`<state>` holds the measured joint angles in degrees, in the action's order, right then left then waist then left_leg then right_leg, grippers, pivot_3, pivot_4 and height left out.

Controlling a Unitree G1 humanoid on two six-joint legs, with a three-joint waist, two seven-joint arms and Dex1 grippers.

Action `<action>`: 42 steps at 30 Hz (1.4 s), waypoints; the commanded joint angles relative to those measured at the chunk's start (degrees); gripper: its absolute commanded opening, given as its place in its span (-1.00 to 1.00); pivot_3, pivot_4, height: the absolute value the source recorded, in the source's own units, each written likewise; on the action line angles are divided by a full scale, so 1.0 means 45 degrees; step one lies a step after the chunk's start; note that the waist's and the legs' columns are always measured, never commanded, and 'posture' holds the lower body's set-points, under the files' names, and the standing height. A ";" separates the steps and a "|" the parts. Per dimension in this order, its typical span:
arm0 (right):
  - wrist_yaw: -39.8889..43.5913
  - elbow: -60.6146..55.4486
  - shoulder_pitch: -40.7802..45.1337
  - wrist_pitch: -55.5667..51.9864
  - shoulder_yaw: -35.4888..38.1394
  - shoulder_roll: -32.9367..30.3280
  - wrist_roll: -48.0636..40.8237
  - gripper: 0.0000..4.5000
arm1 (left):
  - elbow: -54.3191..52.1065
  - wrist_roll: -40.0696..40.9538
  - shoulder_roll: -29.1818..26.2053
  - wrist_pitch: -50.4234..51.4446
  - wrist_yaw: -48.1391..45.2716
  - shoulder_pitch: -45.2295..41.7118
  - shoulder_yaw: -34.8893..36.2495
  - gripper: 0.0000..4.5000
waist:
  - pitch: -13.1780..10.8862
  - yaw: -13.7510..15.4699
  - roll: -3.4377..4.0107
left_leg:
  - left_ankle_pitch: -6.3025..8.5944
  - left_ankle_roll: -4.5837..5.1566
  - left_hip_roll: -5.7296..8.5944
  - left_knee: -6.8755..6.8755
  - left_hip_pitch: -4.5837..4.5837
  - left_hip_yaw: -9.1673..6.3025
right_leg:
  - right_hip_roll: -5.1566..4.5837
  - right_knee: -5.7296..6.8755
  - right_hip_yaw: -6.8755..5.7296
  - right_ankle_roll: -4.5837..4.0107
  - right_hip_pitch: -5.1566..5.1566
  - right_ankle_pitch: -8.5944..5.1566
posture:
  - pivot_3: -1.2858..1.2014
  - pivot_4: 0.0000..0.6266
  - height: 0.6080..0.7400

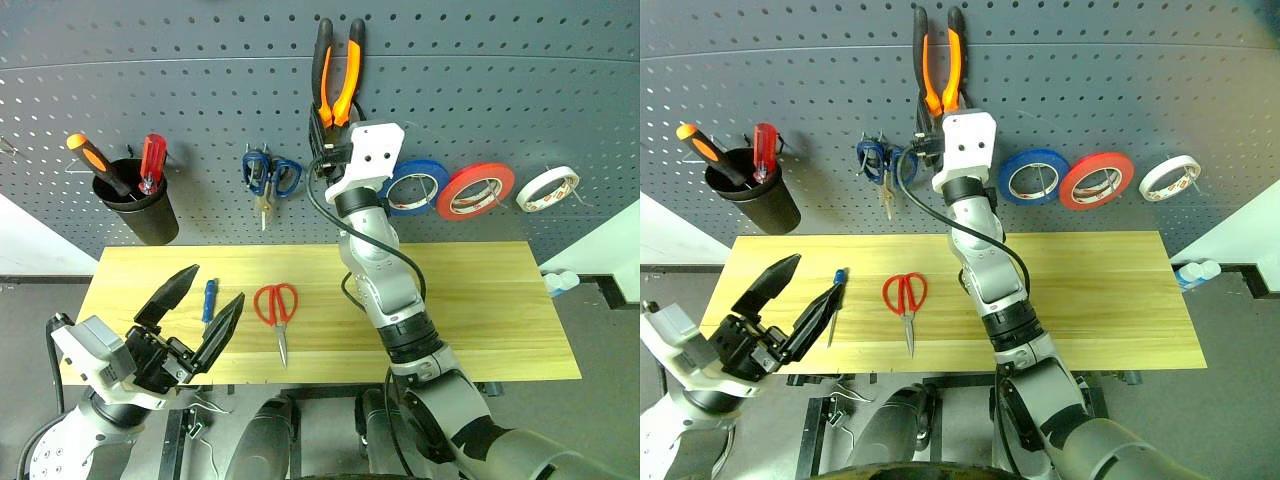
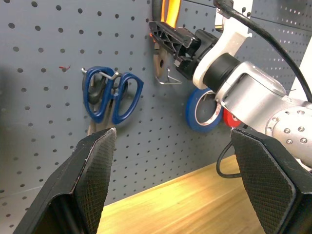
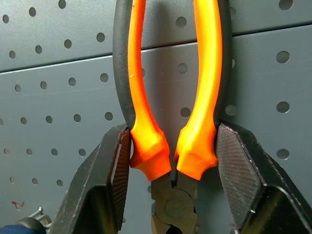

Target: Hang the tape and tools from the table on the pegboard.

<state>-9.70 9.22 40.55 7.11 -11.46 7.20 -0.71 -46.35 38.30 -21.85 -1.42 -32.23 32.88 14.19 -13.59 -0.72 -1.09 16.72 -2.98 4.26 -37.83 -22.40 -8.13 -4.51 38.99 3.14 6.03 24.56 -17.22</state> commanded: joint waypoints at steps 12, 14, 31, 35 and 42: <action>0.0074 -0.1058 -0.0653 -0.0151 -0.0158 0.0651 0.0270 -0.01 | -0.0507 0.0086 -0.0057 -0.0005 -0.0089 0.0056 -0.0177 0.74 | -0.0002 0.0011 -0.0001 | -0.0001 -0.0002 -0.0001 0.0078 0.0001 -0.0008 | -0.0005 -0.0066 -0.0008 0.0001 0.0001 0.0000 | 0.16 -0.20 0.74; 0.0082 -0.1176 -0.0697 -0.0237 -0.0111 0.0601 0.0269 -0.01 | -0.0485 0.0081 -0.0066 -0.0009 -0.0098 0.0050 -0.0201 0.74 | -0.0002 0.0004 -0.0002 | -0.0002 -0.0003 -0.0002 0.0124 0.0004 -0.0009 | -0.0007 -0.0106 -0.0012 0.0001 0.0001 0.0002 | 0.16 -0.21 0.74; 0.0189 -0.2342 -0.0913 -0.1102 0.0076 0.0425 0.0379 -0.01 | -0.0355 0.0064 -0.0069 -0.0005 -0.0164 -0.0028 -0.0449 0.74 | -0.0002 0.0016 -0.0001 | -0.0001 -0.0001 -0.0012 0.0176 -0.0003 -0.0011 | -0.0006 -0.0194 -0.0021 0.0002 -0.0004 0.0002 | 0.15 -0.21 0.74; 0.0182 -0.2555 -0.0965 -0.1241 0.0085 0.0411 0.0419 -0.01 | -0.0351 0.0078 -0.0074 0.0027 -0.0179 -0.0036 -0.0493 0.74 | -0.0003 0.0014 -0.0001 | -0.0001 -0.0001 -0.0012 0.0177 -0.0003 -0.0011 | -0.0007 -0.0194 -0.0021 0.0002 -0.0004 0.0002 | 0.14 -0.21 0.74; 0.0128 -0.2842 -0.1100 -0.1407 0.0182 0.0317 0.0662 -0.01 | -0.0352 0.0123 -0.0065 0.0073 -0.0213 -0.0065 -0.0500 0.74 | -0.0005 -0.0008 0.0002 | -0.0001 -0.0001 -0.0012 0.0179 -0.0004 -0.0010 | -0.0006 -0.0195 -0.0021 0.0002 -0.0004 0.0001 | 0.14 -0.20 0.74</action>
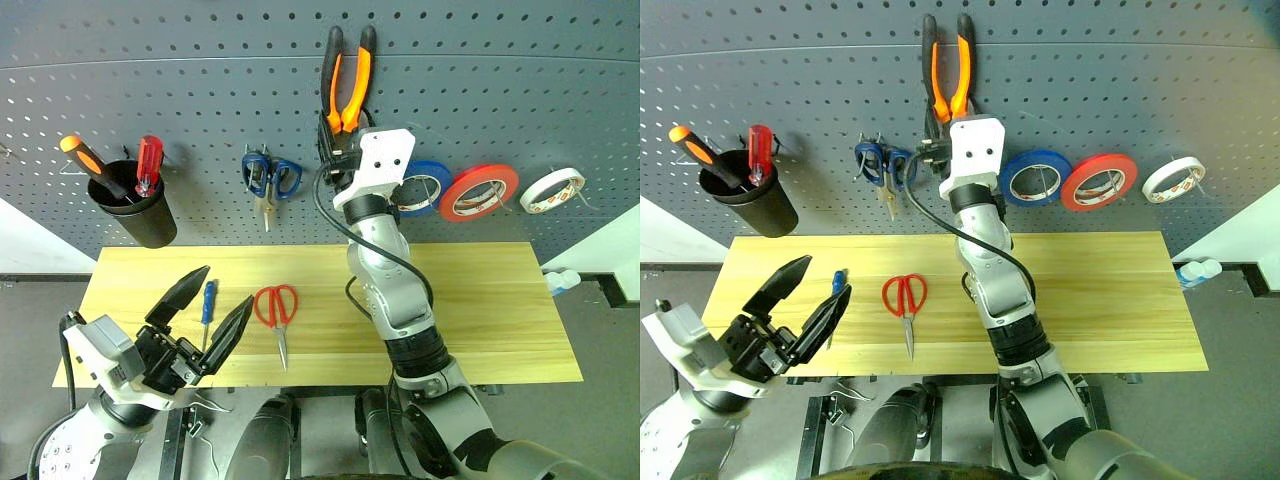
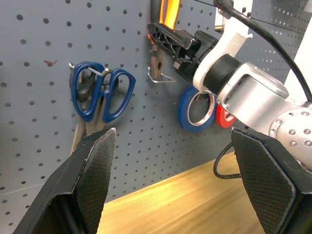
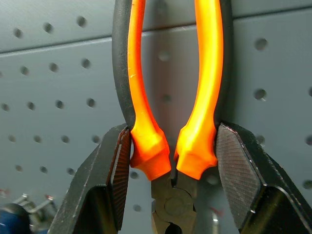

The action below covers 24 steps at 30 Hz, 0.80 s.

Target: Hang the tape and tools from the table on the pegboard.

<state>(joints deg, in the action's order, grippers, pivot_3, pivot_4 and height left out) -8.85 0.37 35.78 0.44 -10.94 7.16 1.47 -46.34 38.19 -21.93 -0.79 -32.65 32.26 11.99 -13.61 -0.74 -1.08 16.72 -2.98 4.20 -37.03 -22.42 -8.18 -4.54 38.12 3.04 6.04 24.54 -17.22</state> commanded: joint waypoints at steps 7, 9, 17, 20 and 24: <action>-0.0018 -0.1037 -0.0107 -0.0060 0.0174 0.0287 0.0287 -0.01 | -0.0390 0.0199 -0.0049 0.0039 -0.0119 0.0028 0.0006 0.74 | -0.0001 0.0000 0.0001 | 0.0000 0.0000 0.0000 0.0000 0.0000 0.0000 | 0.0000 0.0000 0.0000 0.0000 0.0000 0.0000 | 0.14 -0.19 0.74; 0.0011 -0.1082 -0.0166 -0.0105 0.0168 0.0294 0.0281 -0.01 | -0.0396 0.0198 -0.0048 0.0052 -0.0120 0.0026 0.0003 0.74 | -0.0002 -0.0001 0.0002 | 0.0000 0.0000 0.0000 0.0000 0.0000 -0.0001 | 0.0000 0.0000 0.0000 0.0000 0.0000 0.0000 | 0.14 -0.19 0.74; 0.0236 -0.1282 -0.0392 -0.0581 0.0201 0.0532 -0.0196 0.41 | -0.0409 0.0136 -0.0063 0.0096 -0.0119 0.0028 -0.0025 0.74 | -0.0004 -0.0003 0.0004 | 0.0000 0.0000 -0.0001 0.0001 0.0000 0.0000 | -0.0001 -0.0001 0.0000 0.0000 0.0000 0.0000 | 0.14 -0.19 0.74; 0.0241 -0.1321 -0.0410 -0.0661 0.0212 0.0558 -0.0258 0.87 | -0.0382 0.0118 -0.0049 0.0077 -0.0135 0.0025 -0.0037 0.74 | -0.0006 -0.0002 0.0006 | 0.0000 0.0000 -0.0001 0.0003 0.0000 0.0000 | 0.0000 -0.0002 0.0000 0.0000 0.0000 0.0000 | 0.14 -0.19 0.74; 0.0255 -0.1313 -0.0371 -0.0718 0.0215 0.0529 -0.0245 0.99 | -0.0372 0.0090 -0.0036 0.0064 -0.0129 0.0010 -0.0043 0.74 | -0.0006 0.0006 0.0006 | 0.0000 0.0000 -0.0001 0.0002 0.0000 -0.0001 | -0.0001 -0.0002 0.0000 0.0000 -0.0002 0.0000 | 0.14 -0.19 0.74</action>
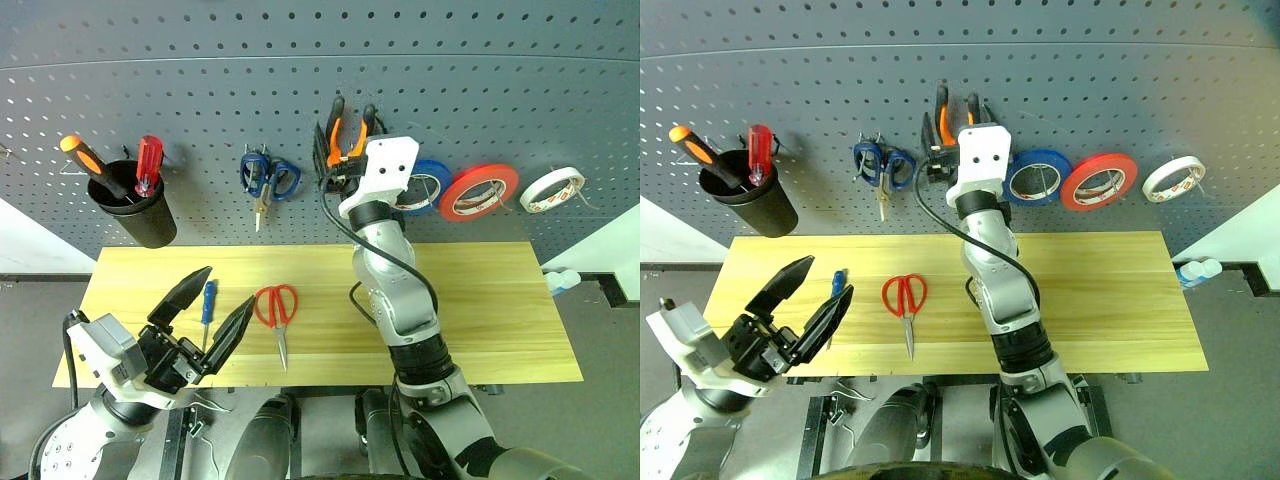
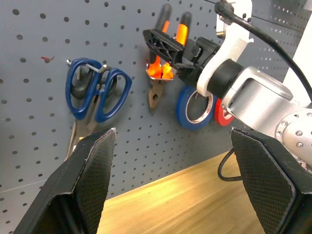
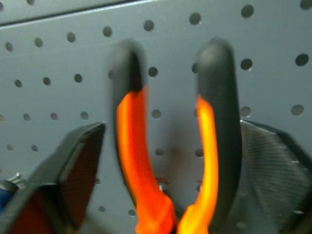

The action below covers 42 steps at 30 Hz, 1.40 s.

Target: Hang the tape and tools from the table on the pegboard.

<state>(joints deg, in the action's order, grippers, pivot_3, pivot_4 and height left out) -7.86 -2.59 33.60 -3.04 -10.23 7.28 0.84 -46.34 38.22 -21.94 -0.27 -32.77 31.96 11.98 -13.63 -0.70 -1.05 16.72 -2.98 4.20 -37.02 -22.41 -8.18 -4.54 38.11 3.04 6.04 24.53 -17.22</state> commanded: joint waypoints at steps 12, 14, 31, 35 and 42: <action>0.0432 -0.1455 -0.0334 -0.0228 -0.0062 0.0106 0.0055 0.99 | -0.0382 -0.0054 0.0079 -0.0151 -0.0196 0.0135 -0.0253 0.74 | -0.0001 -0.0005 0.0001 | 0.0001 0.0000 -0.0001 0.0002 -0.0001 0.0001 | 0.0000 -0.0008 0.0000 0.0000 0.0000 -0.0001 | 0.13 -0.21 0.74; 0.0610 -0.1990 -0.0646 -0.0509 -0.0081 -0.0025 0.0073 0.99 | -0.0406 -0.0132 0.0114 -0.0193 -0.0192 0.0157 -0.0353 0.74 | 0.0000 -0.0008 0.0001 | 0.0004 0.0004 -0.0001 0.0005 -0.0002 0.0004 | -0.0002 -0.0021 0.0001 0.0001 -0.0002 -0.0002 | 0.13 -0.21 0.74; 0.1405 -0.6070 -0.3763 -0.3147 -0.0106 -0.1044 0.0372 0.99 | -0.0083 -0.0507 0.0425 -0.0343 -0.0312 -0.0053 -0.0777 0.74 | 0.0000 -0.0002 0.0000 | 0.0013 0.0015 -0.0001 0.0008 -0.0015 0.0011 | -0.0011 -0.0067 -0.0008 0.0007 -0.0011 -0.0003 | 0.11 -0.24 0.74; 0.1560 -0.6509 -0.4266 -0.3387 0.0089 -0.1412 0.0424 0.99 | 0.0011 -0.0538 0.0461 -0.0296 -0.0306 -0.0261 -0.0873 0.74 | 0.0002 -0.0004 -0.0002 | 0.0008 0.0006 0.0000 0.0003 -0.0016 0.0013 | -0.0013 -0.0067 -0.0009 0.0008 -0.0014 -0.0002 | 0.10 -0.25 0.74; 0.2628 -0.7872 -0.5853 -0.3871 0.0343 -0.2398 -0.0302 0.99 | 0.0462 -0.0973 0.0689 -0.0506 -0.0408 -0.0523 -0.1332 0.74 | 0.0004 -0.0001 -0.0002 | 0.0008 0.0005 -0.0001 0.0003 -0.0014 0.0015 | -0.0011 -0.0062 -0.0009 0.0008 -0.0015 -0.0002 | 0.09 -0.31 0.74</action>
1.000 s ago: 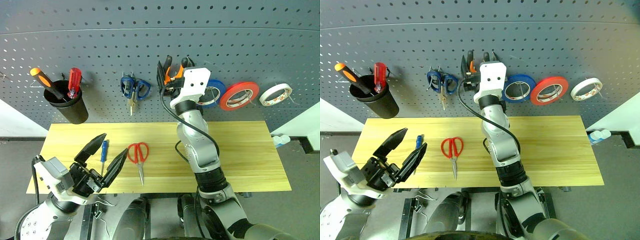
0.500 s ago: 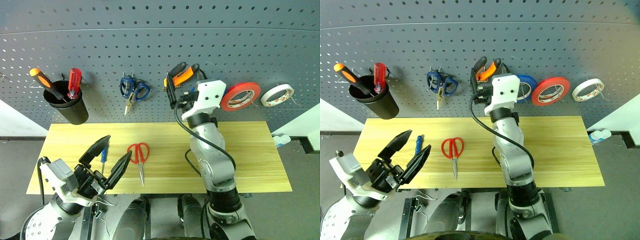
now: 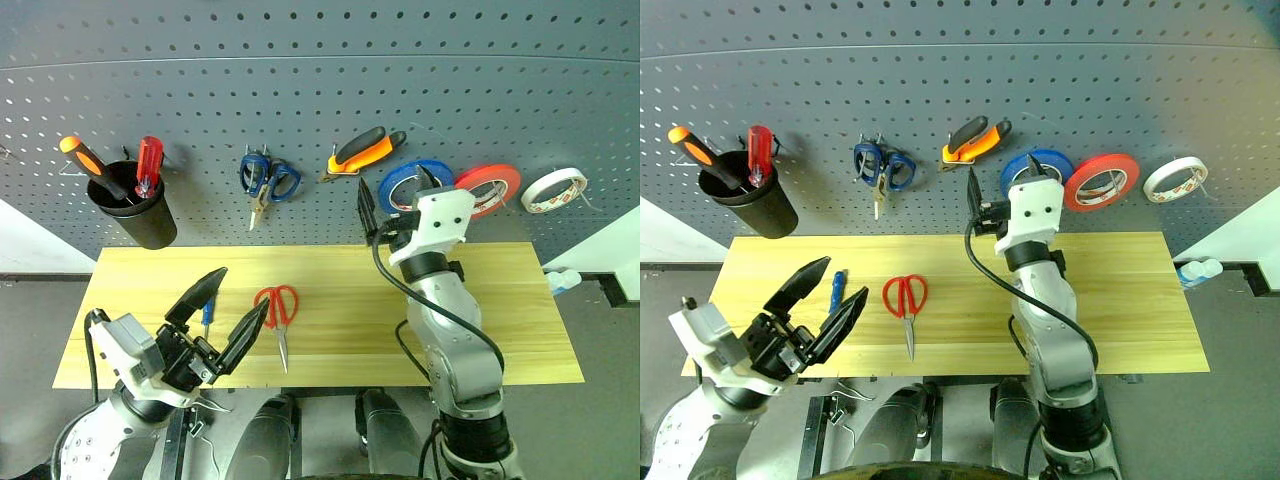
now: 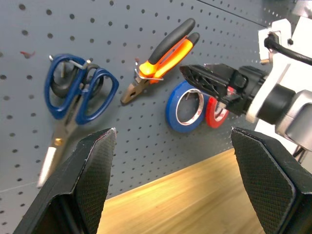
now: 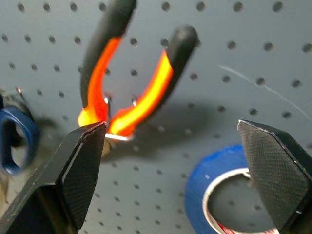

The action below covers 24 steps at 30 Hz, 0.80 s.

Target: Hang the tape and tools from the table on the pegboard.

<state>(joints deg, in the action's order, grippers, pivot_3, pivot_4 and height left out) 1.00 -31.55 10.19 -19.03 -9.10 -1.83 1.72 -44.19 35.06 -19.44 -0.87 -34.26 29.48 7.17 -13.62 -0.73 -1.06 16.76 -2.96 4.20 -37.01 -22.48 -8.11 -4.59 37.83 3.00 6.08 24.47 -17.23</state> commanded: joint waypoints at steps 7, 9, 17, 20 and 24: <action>0.3439 -0.3407 -0.2777 -0.2797 0.1065 -0.2278 -0.3828 0.99 | 0.0615 -0.1081 0.0489 -0.0588 0.0108 -0.0290 -0.0799 0.74 | 0.0014 0.0011 -0.0006 | 0.0019 0.0034 0.0000 -0.0017 0.0012 0.0002 | 0.0001 0.0010 0.0000 0.0003 -0.0018 0.0001 | 0.08 -0.37 0.74; 0.4393 -0.4040 -0.3593 -0.3449 0.1470 -0.3204 -0.4913 0.99 | 0.1102 -0.1496 0.0463 0.0007 0.0568 -0.0323 -0.0896 0.74 | 0.0020 0.0029 -0.0010 | 0.0020 0.0036 0.0000 -0.0017 0.0012 0.0001 | 0.0000 0.0010 -0.0003 0.0003 -0.0021 0.0001 | 0.07 -0.37 0.74; 0.5740 -0.4653 -0.5113 -0.4073 0.2853 -0.5447 -0.6511 0.99 | 0.6145 -0.3101 0.0807 0.0118 0.0662 -0.1497 -0.1616 0.74 | 0.0063 0.0007 -0.0030 | 0.0020 0.0039 0.0001 -0.0050 0.0032 0.0005 | 0.0008 0.0037 -0.0013 0.0008 -0.0049 0.0003 | 0.06 -0.37 0.74; 0.5731 -0.4507 -0.5063 -0.4043 0.3062 -0.5761 -0.6570 0.99 | 0.7577 -0.3606 0.0846 -0.0210 0.0840 -0.1867 -0.1382 0.74 | 0.0074 0.0021 -0.0042 | 0.0019 0.0037 0.0000 -0.0052 0.0034 -0.0001 | 0.0003 0.0042 -0.0013 0.0010 -0.0049 0.0005 | 0.05 -0.37 0.74; 0.5540 -0.4431 -0.4880 -0.4064 0.2945 -0.5907 -0.6531 0.99 | 0.8799 -0.3626 0.0761 -0.1148 0.0731 -0.2341 -0.0653 0.74 | 0.0096 0.0019 -0.0066 | 0.0017 0.0035 0.0001 -0.0059 0.0035 -0.0003 | 0.0000 0.0052 -0.0015 0.0011 -0.0049 0.0006 | 0.04 -0.36 0.74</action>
<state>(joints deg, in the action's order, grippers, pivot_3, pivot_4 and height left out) 26.18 -49.59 -12.19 -37.67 3.76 -28.08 -27.22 -3.94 18.62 -15.40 -3.03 -30.16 18.86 2.01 -13.19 -0.64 -1.36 16.83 -2.80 4.20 -37.28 -22.32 -8.12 -4.60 38.06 2.94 6.13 24.25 -17.20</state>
